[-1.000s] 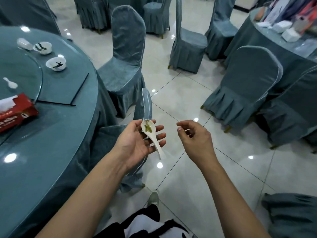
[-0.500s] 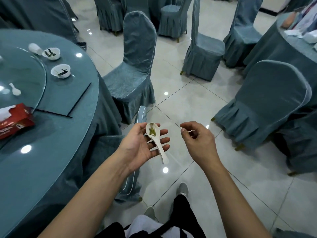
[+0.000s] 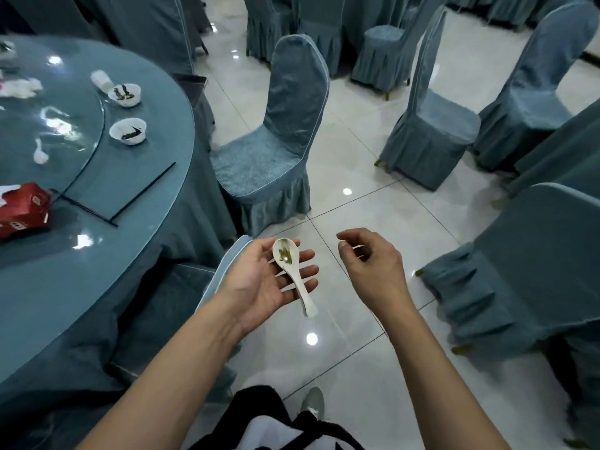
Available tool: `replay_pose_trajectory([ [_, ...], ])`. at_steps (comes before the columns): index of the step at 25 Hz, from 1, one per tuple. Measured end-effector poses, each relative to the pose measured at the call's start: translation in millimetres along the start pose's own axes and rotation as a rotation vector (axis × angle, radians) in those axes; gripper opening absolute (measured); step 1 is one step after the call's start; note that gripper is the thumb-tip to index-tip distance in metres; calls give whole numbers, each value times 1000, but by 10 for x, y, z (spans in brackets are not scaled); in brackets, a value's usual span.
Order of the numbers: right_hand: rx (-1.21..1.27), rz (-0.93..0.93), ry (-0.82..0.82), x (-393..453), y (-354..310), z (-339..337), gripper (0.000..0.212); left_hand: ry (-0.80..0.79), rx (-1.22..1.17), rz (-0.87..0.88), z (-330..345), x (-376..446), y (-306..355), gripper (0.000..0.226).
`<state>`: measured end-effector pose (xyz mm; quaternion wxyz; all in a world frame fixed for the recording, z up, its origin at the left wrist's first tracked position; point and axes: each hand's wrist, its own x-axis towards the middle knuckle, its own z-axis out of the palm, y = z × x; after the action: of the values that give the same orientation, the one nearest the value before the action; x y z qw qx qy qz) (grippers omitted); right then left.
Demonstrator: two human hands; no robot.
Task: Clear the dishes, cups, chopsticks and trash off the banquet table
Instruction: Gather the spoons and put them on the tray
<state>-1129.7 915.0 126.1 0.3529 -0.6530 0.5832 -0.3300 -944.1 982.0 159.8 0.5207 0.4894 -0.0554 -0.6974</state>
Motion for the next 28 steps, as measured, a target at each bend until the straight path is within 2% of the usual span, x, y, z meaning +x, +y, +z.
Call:
replay_pose_trajectory([
  [6, 24, -33, -125, 554, 104, 45, 14, 89, -77, 65, 165, 315, 148, 48],
  [13, 39, -97, -195, 1458, 13, 300, 14, 144, -158, 126, 250, 914, 579, 48],
  [19, -4, -187, -303, 2317, -304, 729, 13, 189, -241, 195, 182, 1449, 1277, 44],
  [28, -24, -326, -426, 3098, -863, 1390, 13, 258, -388, 283, -111, 1771, 2000, 44],
])
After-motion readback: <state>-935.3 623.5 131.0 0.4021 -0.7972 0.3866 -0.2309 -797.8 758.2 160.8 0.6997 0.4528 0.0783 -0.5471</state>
